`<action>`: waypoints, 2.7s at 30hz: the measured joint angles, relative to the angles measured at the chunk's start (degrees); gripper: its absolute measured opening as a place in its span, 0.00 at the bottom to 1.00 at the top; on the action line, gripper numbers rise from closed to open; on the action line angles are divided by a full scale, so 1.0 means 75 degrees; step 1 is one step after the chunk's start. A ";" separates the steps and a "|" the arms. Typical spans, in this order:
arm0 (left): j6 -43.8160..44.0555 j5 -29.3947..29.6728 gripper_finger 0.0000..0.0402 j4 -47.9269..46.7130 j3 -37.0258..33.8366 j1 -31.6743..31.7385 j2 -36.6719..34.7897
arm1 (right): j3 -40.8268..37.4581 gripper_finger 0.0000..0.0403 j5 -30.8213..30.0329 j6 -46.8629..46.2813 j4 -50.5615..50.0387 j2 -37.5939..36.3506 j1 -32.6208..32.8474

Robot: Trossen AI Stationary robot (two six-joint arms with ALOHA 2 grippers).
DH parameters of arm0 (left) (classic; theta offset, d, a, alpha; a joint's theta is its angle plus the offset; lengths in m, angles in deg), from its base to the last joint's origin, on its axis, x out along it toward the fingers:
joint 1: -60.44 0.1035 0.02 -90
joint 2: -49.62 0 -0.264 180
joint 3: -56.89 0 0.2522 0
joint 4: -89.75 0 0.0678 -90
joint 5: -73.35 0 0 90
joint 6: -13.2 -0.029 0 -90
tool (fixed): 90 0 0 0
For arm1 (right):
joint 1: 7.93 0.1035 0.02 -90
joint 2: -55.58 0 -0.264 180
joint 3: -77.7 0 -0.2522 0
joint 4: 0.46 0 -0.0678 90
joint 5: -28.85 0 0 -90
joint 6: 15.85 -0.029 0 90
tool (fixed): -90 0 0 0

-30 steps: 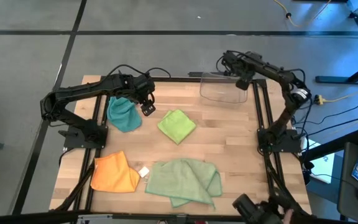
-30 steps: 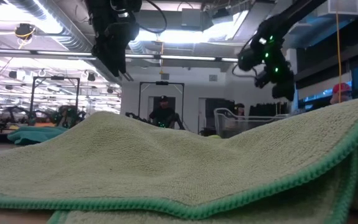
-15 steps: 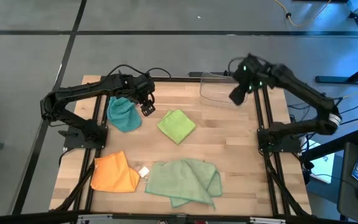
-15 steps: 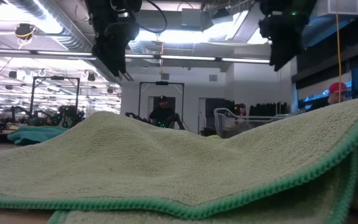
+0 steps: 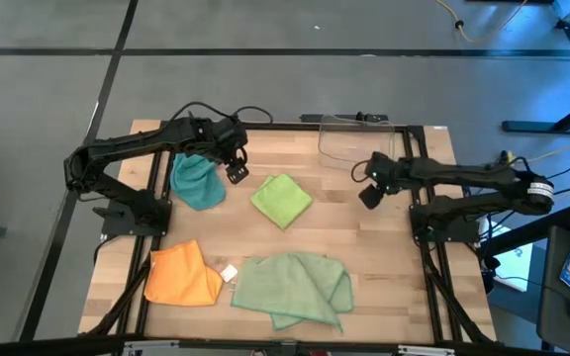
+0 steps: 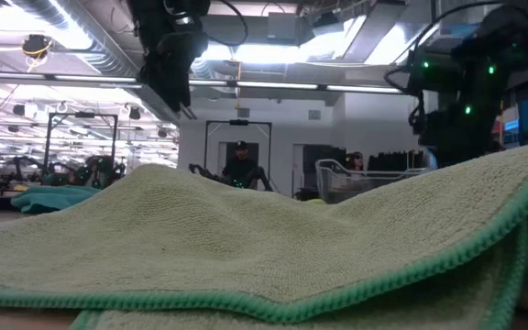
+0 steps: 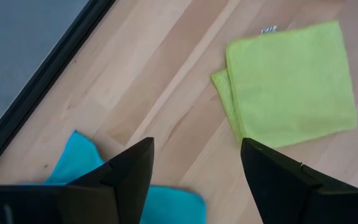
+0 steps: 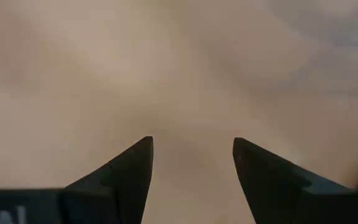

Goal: Fold microfiber towels
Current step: Adjust the transparent bin, then put the light green microfiber towel in the transparent bin

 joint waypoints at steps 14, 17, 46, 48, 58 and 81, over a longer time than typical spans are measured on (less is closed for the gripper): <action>0.0007 0.0000 0.59 0.0221 0.0000 0.0000 0.0000 | -0.0395 0.56 -0.2452 -0.1057 0.1628 -0.0002 -0.0553; 0.0028 0.0000 0.59 0.0238 0.0000 0.0000 0.0000 | -0.0320 0.56 -0.1939 -0.1074 0.1618 -0.0002 -0.0603; -0.0197 0.0417 0.59 0.0204 -0.0003 -0.1489 0.0000 | 0.0570 0.56 -0.0049 0.2847 0.8030 0.2625 0.3060; -0.0195 0.0528 0.59 0.0202 -0.0003 -0.1480 -0.0001 | 0.1102 0.56 -0.0051 0.3049 0.8006 0.3220 0.3090; -0.0184 0.0548 0.59 0.0204 -0.0003 -0.1478 0.0000 | 0.4050 0.56 -0.0047 0.2626 0.5780 0.5875 0.3140; -0.0189 0.0546 0.59 0.0405 -0.0009 -0.1478 -0.0001 | 0.4999 0.56 0.0551 0.5250 -0.0033 0.6318 0.3389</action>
